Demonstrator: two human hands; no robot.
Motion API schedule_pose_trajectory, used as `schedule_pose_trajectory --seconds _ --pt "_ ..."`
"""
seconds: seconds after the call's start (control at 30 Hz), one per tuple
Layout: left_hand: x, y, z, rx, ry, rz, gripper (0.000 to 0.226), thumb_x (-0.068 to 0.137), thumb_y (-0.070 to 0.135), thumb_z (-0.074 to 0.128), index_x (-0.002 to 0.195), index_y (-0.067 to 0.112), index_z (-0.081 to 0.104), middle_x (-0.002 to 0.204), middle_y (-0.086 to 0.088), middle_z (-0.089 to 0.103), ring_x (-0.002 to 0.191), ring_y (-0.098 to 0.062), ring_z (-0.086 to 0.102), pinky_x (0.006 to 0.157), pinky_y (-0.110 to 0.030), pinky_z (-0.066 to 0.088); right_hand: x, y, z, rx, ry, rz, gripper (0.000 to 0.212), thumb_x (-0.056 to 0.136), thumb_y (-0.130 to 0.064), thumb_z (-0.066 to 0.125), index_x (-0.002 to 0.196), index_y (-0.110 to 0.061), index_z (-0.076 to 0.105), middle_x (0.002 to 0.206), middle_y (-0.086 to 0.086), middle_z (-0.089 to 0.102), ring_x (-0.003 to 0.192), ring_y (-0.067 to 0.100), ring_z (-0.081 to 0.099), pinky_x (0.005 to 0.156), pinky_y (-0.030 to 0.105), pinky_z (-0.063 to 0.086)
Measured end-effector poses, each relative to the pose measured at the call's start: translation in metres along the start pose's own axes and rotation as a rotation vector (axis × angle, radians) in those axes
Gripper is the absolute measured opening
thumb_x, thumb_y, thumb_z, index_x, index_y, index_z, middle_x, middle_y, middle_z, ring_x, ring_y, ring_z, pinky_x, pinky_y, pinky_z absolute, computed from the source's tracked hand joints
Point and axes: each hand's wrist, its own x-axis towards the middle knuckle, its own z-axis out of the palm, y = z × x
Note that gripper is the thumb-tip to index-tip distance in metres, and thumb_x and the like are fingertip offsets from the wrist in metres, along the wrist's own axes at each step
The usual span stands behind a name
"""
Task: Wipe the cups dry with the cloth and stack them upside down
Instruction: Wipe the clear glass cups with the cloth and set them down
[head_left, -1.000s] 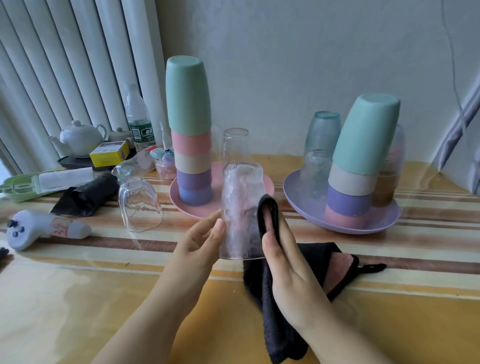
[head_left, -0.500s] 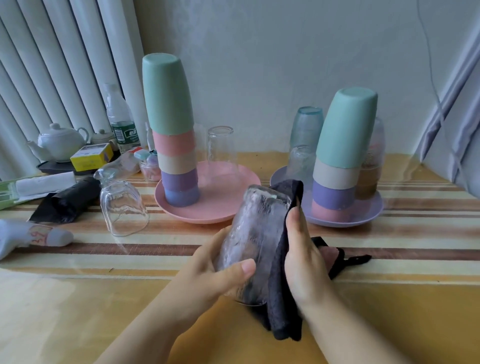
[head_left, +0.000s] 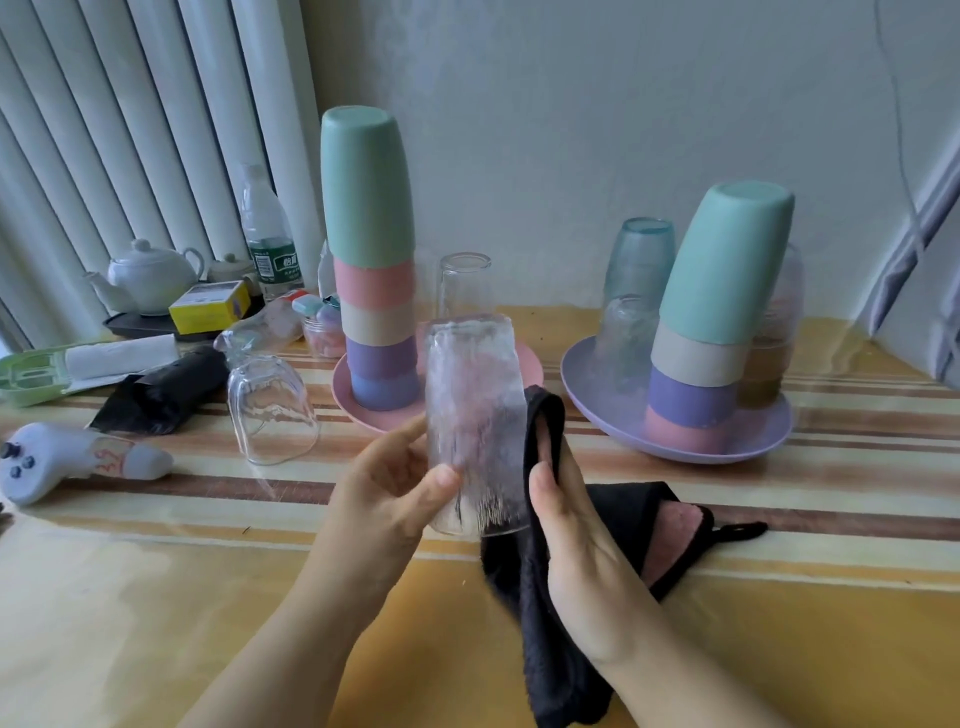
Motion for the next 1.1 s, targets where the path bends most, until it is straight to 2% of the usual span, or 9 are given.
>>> schedule_pose_trajectory --seconds 0.1,0.2,0.3,0.47,0.6,0.77,0.9,0.97,1.1 --pt "-0.003 0.005 0.005 0.033 0.036 -0.005 0.049 0.086 0.044 0.06 0.125 0.015 0.06 0.108 0.011 0.073 0.104 -0.001 0.066 0.089 -0.016 0.051 0.001 0.004 0.0 -0.095 0.021 0.032 0.05 0.092 -0.036 0.032 0.14 -0.037 0.016 0.145 -0.039 0.016 0.132 -0.022 0.01 0.102 -0.003 0.014" --pt "-0.007 0.004 0.008 0.043 -0.019 -0.086 0.039 0.086 0.048 0.061 0.122 0.033 0.057 0.11 0.027 0.068 0.107 0.011 0.06 0.083 -0.008 0.048 0.0 0.011 0.008 -0.245 0.002 -0.027 0.057 0.095 -0.047 0.032 0.144 -0.032 0.008 0.154 -0.024 0.006 0.14 -0.01 0.002 0.113 0.01 0.008" --pt "-0.006 0.0 0.007 0.0 -0.086 -0.091 0.051 0.073 0.051 0.069 0.12 0.039 0.054 0.116 0.025 0.067 0.111 0.008 0.059 0.083 -0.013 0.05 -0.002 0.014 0.013 -0.351 0.017 -0.079 0.058 0.093 -0.054 0.03 0.142 -0.038 0.004 0.156 -0.018 -0.001 0.142 -0.004 -0.002 0.114 0.012 0.006" --pt "-0.009 -0.002 0.012 0.161 -0.304 -0.034 0.065 0.079 0.033 0.073 0.137 0.032 0.043 0.13 0.02 0.06 0.123 0.002 0.054 0.093 -0.011 0.044 0.005 -0.003 -0.008 -0.15 0.174 0.042 0.045 0.095 -0.048 0.029 0.136 -0.047 0.009 0.147 -0.033 0.01 0.129 -0.026 0.009 0.104 -0.002 0.013" --pt "-0.012 -0.004 0.018 0.131 -0.373 -0.041 0.073 0.078 0.027 0.074 0.142 0.028 0.04 0.136 0.014 0.058 0.129 -0.005 0.051 0.103 -0.021 0.043 0.011 0.003 -0.027 -0.057 0.233 0.14 0.083 0.076 -0.079 0.029 0.143 -0.03 0.034 0.146 -0.013 0.039 0.136 0.0 0.031 0.117 0.034 0.023" --pt "-0.012 0.002 0.014 -0.072 -0.301 -0.05 0.063 0.071 0.028 0.076 0.13 0.023 0.054 0.127 0.001 0.066 0.121 -0.017 0.06 0.093 -0.025 0.05 0.006 0.009 -0.013 0.058 0.09 0.197 0.081 0.078 -0.071 0.033 0.143 -0.022 0.036 0.144 -0.006 0.044 0.135 0.008 0.037 0.115 0.04 0.025" --pt "-0.01 0.003 0.005 -0.22 -0.226 -0.058 0.077 0.061 0.05 0.085 0.129 0.023 0.059 0.129 -0.011 0.064 0.123 -0.03 0.058 0.103 -0.047 0.045 0.002 0.009 0.001 -0.007 -0.024 0.168 0.075 0.084 -0.063 0.026 0.148 -0.024 0.021 0.15 -0.014 0.032 0.139 -0.002 0.025 0.118 0.033 0.019" --pt "-0.008 0.003 0.004 -0.265 -0.241 -0.056 0.069 0.062 0.049 0.085 0.123 0.026 0.065 0.127 -0.011 0.065 0.12 -0.029 0.06 0.101 -0.044 0.048 0.001 0.009 0.003 -0.016 -0.033 0.149 0.071 0.087 -0.059 0.024 0.149 -0.027 0.014 0.152 -0.018 0.024 0.139 -0.006 0.018 0.118 0.029 0.015" --pt "-0.004 0.001 0.005 -0.176 -0.187 -0.035 0.072 0.063 0.055 0.083 0.125 0.024 0.064 0.127 -0.007 0.065 0.122 -0.024 0.059 0.099 -0.037 0.049 0.0 0.003 -0.001 -0.021 0.024 0.122 0.052 0.097 -0.043 0.022 0.147 -0.028 0.014 0.146 -0.029 0.024 0.129 -0.024 0.019 0.1 -0.003 0.019"
